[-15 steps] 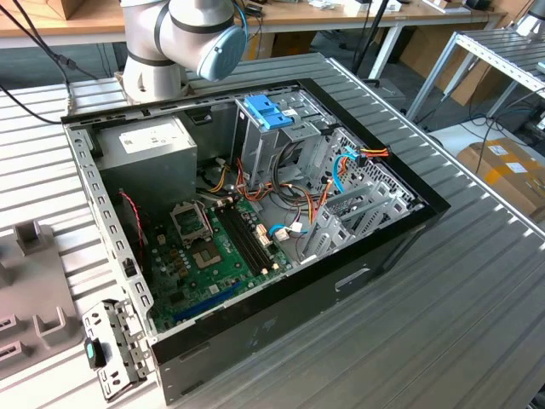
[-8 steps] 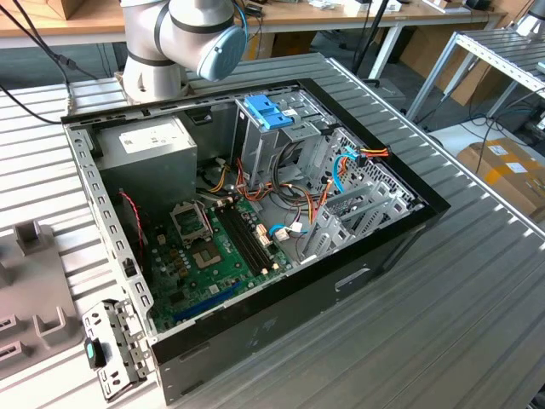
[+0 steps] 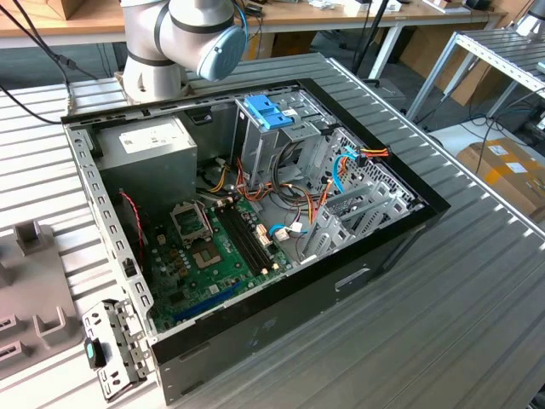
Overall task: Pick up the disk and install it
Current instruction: 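Pick up the disk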
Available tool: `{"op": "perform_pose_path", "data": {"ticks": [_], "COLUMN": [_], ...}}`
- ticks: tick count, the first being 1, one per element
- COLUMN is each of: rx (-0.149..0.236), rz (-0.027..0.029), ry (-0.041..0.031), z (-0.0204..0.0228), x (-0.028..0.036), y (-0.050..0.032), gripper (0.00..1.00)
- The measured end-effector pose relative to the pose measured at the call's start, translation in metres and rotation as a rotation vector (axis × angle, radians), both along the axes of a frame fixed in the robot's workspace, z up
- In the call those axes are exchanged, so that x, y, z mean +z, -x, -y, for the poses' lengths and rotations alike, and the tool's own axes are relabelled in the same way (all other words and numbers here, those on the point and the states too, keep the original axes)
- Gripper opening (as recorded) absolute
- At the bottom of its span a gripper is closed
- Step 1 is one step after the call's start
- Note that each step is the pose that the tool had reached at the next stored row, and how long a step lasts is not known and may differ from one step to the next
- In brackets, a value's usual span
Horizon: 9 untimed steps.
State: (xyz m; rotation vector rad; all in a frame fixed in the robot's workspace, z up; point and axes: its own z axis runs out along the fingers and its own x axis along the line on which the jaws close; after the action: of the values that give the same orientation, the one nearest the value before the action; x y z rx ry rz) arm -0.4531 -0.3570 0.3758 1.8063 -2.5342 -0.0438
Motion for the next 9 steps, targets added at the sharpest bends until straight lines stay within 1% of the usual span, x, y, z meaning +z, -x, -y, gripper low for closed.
{"op": "perform_pose_path", "data": {"ticks": [9], "rx": [0.001], "rz": [0.0000], "ry": [0.0000], "z": [0.0000], "x": [0.0000], "y": [0.0000], "gripper": [0.11]}}
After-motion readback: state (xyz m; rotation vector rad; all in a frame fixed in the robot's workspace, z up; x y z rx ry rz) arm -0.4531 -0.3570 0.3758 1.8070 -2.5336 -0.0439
